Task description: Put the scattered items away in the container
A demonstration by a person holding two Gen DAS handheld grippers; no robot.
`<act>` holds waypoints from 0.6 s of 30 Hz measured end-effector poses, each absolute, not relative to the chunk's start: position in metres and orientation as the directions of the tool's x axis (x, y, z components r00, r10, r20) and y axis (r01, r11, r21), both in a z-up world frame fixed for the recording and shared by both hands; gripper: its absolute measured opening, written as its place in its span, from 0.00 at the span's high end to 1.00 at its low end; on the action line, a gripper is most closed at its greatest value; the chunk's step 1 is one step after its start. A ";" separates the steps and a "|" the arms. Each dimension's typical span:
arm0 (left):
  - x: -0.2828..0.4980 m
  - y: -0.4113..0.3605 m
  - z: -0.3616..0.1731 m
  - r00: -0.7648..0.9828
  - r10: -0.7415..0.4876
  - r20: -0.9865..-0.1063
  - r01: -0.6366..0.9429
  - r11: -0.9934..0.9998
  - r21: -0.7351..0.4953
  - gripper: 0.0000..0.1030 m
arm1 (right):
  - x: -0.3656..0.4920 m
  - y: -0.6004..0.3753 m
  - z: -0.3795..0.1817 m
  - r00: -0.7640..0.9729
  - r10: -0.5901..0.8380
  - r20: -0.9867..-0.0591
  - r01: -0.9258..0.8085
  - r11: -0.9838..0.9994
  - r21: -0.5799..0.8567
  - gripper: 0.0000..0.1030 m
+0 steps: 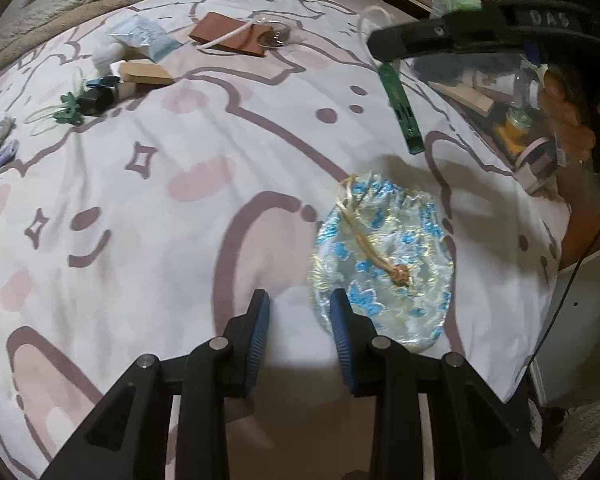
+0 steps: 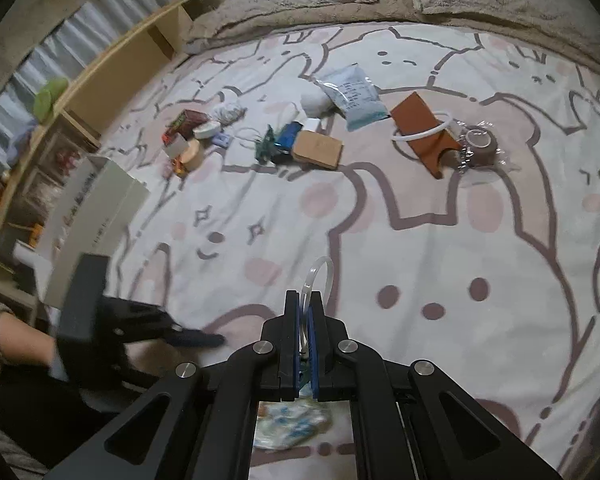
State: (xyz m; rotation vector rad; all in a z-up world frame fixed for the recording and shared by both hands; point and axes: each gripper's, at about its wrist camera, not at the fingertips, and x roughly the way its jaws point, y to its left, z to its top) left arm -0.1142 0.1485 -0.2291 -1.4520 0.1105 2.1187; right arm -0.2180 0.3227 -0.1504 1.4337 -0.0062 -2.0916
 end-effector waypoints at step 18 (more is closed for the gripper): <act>-0.103 0.224 -0.222 -0.243 0.432 -0.869 -0.651 -0.737 -0.184 0.07 | -0.216 0.317 -0.155 -0.298 -0.353 -0.887 0.532 -0.833 0.153 0.95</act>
